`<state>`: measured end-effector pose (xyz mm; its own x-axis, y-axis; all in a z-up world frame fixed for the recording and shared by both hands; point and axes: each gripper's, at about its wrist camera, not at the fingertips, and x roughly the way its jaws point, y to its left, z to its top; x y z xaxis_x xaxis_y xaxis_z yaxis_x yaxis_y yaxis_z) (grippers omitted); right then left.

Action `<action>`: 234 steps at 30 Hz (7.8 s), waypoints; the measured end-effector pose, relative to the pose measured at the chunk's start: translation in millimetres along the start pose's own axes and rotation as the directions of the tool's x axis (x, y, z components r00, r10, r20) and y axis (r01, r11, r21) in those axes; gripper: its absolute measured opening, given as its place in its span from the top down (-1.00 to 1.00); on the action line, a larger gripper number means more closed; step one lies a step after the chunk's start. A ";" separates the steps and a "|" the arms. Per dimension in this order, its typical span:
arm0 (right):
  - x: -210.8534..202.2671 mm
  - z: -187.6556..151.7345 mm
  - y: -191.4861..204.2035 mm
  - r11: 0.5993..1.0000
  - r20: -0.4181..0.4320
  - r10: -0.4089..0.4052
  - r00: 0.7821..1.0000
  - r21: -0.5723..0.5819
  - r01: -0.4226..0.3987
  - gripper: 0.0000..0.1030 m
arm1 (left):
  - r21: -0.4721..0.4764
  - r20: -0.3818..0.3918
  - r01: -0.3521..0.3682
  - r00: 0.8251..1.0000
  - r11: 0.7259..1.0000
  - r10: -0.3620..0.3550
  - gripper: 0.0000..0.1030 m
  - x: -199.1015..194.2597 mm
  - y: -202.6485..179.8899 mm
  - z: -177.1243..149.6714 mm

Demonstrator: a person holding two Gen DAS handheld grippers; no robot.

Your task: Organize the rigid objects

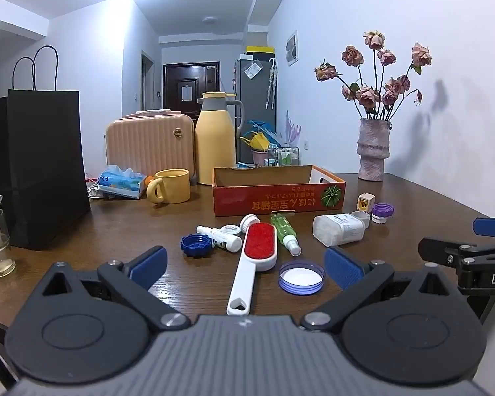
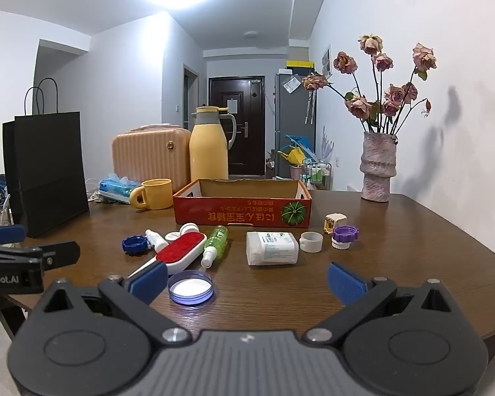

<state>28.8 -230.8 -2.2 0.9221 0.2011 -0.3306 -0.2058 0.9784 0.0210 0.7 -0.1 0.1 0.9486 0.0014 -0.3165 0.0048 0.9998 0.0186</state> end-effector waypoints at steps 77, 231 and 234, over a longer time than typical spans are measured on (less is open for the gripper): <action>1.2 -3.3 1.0 1.000 0.003 0.011 1.000 0.012 -0.011 -1.00 | -0.005 0.015 0.001 1.000 1.000 -0.001 -1.00 -1.3 0.5 0.7; 246.8 5.4 -69.2 0.982 -0.124 0.158 0.980 0.128 -0.142 -0.58 | -0.012 -0.448 -0.021 0.894 1.000 0.013 -0.12 264.2 -22.8 25.0; 245.1 5.3 -67.7 0.982 -0.117 0.156 0.981 0.124 -0.142 -0.58 | -0.007 -0.428 -0.023 0.904 1.000 0.017 -0.12 257.6 -21.3 31.1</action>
<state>270.5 -247.5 -79.6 0.8337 0.3443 -0.4318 -0.2922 0.9385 0.1841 254.8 -21.6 -52.4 0.7217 0.0268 -0.6917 -0.0192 0.9996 0.0187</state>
